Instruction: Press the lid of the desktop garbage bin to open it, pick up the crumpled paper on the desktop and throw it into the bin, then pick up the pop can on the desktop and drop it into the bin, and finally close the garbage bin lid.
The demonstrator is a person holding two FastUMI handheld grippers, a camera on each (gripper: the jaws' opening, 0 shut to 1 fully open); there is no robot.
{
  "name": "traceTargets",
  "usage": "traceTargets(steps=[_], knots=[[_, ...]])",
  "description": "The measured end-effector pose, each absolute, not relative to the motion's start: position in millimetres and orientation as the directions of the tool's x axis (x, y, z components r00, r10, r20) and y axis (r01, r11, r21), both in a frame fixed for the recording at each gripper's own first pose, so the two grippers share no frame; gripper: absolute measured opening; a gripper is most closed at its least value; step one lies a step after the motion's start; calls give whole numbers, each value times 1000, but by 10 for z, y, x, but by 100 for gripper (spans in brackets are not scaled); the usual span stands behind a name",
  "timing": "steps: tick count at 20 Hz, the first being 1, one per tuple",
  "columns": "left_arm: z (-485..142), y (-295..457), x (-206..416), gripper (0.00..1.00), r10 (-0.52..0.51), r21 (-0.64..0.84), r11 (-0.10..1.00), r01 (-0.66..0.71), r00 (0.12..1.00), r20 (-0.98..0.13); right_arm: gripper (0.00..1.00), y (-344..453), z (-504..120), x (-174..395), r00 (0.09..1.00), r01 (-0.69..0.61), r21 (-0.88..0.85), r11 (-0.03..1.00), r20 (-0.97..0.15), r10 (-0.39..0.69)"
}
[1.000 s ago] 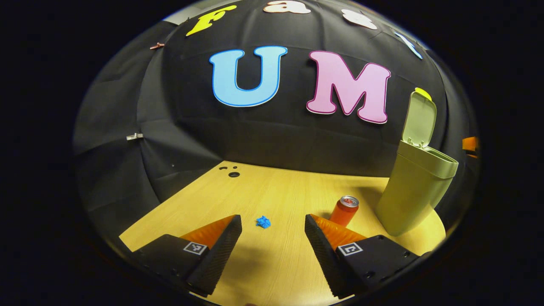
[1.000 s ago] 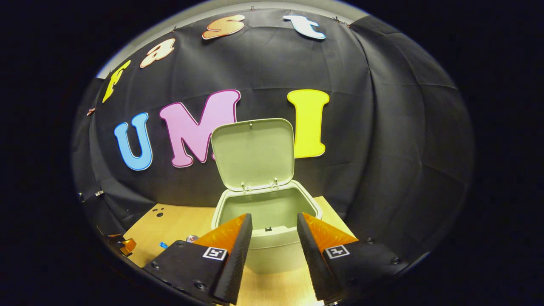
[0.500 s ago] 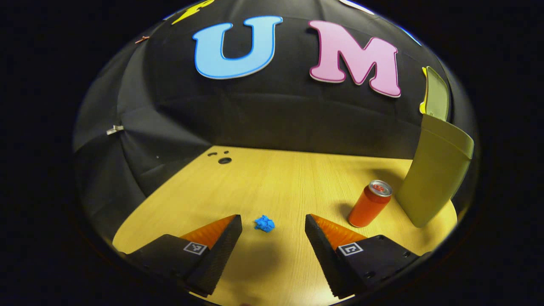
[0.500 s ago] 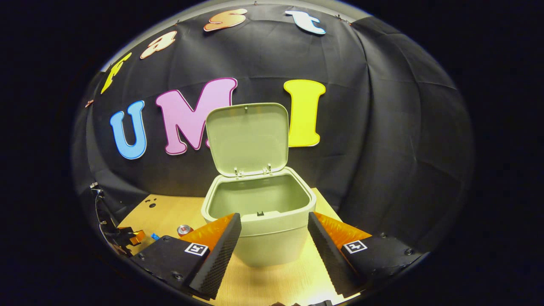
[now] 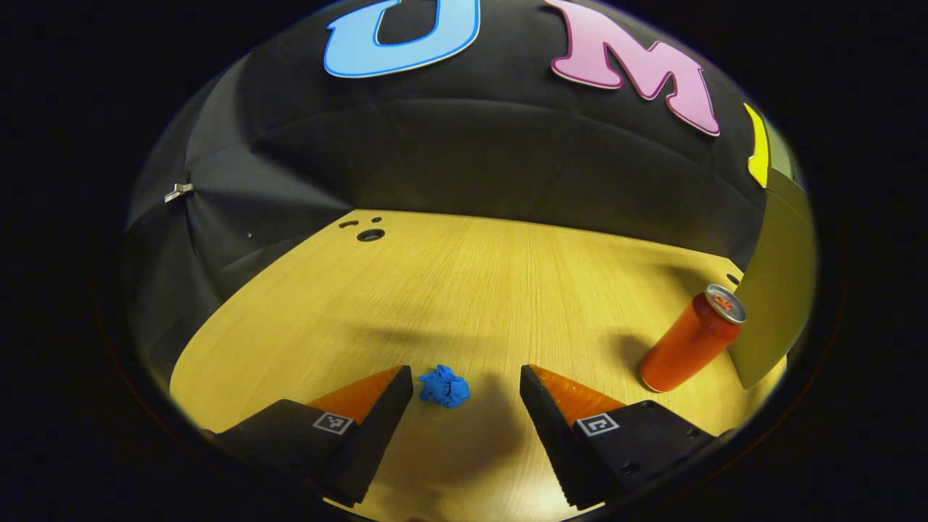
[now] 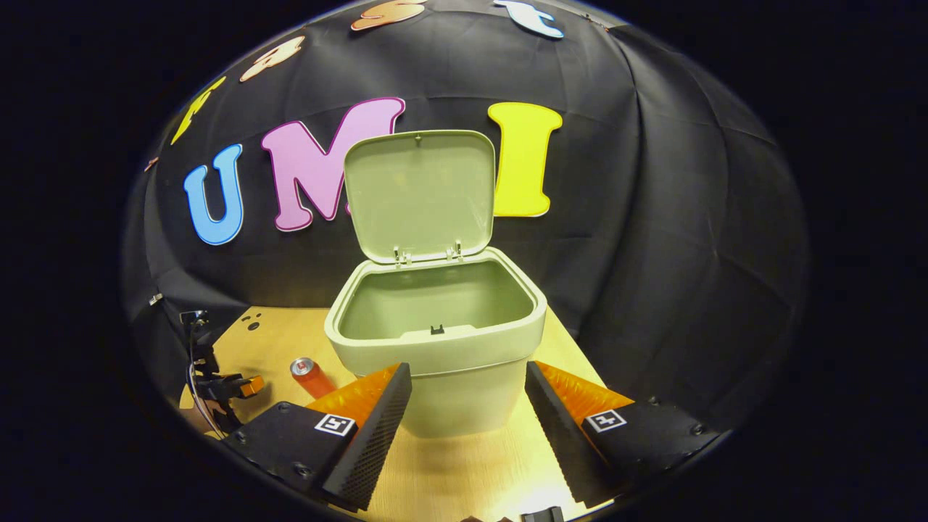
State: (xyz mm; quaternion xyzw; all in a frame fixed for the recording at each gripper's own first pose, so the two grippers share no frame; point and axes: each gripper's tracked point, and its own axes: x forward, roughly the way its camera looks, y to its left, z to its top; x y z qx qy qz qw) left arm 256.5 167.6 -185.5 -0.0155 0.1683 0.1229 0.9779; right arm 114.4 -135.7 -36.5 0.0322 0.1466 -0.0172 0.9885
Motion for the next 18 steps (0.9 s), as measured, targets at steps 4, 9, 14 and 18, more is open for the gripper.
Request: traceTargets(steps=[4,9,14,18], knots=[[-2021,1719,2659,95,255,38,965,-260,894,-367,99,-1304,-477,1188,946,19,52,998,-324,-1],[-2086,1762,2728,88,269,60,962,-267,884,-381,99,-1243,-555,1196,940,2,46,999,-340,14],[-2085,1787,2750,70,276,54,960,-276,887,-369,99,-1120,-656,1192,931,-34,51,998,-363,51],[-2078,1803,2741,47,282,49,957,-285,885,-369,99,-1040,-658,1219,933,-63,44,997,-353,75]])
